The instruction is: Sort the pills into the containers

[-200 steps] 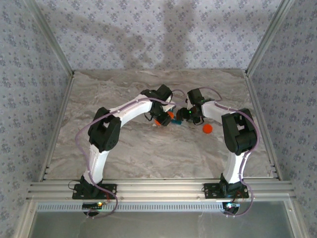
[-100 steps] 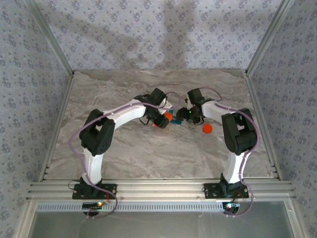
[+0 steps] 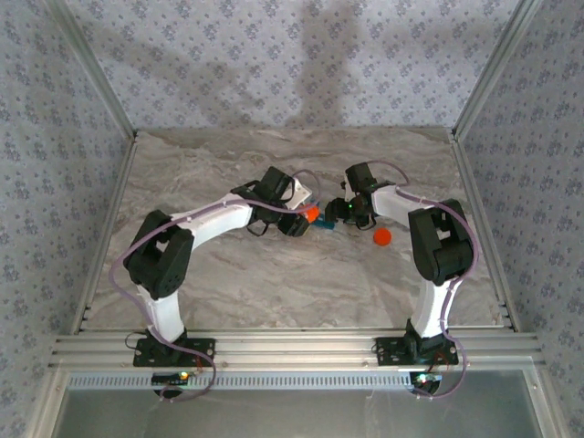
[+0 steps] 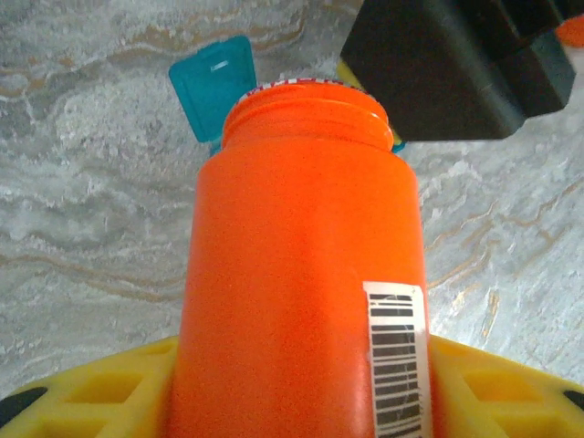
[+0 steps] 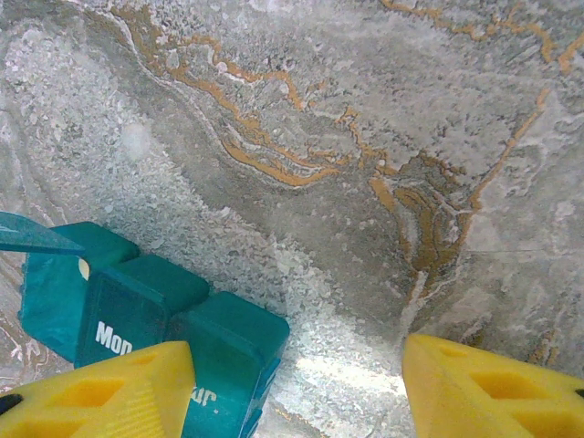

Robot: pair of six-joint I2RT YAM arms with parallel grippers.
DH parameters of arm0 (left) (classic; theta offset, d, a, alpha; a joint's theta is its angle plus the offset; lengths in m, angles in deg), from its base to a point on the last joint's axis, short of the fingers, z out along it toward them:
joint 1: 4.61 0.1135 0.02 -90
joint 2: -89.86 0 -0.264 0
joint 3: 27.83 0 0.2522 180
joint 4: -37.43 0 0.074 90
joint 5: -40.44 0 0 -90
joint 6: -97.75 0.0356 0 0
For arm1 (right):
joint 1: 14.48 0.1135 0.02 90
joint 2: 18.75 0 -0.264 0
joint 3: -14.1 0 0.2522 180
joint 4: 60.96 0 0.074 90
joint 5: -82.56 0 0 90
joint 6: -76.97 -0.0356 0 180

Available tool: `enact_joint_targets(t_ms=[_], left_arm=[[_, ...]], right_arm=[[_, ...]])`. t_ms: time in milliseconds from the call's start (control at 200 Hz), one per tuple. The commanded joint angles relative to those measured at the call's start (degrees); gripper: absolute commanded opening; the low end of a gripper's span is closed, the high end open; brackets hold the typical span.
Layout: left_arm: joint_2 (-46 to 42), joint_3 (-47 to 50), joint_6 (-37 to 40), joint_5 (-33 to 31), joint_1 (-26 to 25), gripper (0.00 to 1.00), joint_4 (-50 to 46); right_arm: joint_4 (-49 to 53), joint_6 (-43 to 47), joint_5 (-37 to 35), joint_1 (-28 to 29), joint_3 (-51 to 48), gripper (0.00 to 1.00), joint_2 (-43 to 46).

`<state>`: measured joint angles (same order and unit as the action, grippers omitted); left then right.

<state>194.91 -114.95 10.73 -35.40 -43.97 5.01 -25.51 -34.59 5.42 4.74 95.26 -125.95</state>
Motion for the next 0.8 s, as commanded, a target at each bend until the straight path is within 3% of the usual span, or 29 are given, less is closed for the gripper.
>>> enact_joint_targets(t_ms=[0,290,800], left_arm=[[-2.9,2.0,-0.7,3.0,0.7,0.00,5.8],[-7.3,8.4,-1.6,6.1,1.6,0.00,16.0],[-14.9,14.1,-4.1,7.6,2.9,0.00,25.9]], right_arm=[[2.1,-0.6,-0.7,-0.2,0.2,0.64,-1.5],[3.3,-0.9,-0.8,-0.2,2.7,0.64,-0.1],[9.1,-1.0,-2.4,-0.2,7.4,0.65,4.7]])
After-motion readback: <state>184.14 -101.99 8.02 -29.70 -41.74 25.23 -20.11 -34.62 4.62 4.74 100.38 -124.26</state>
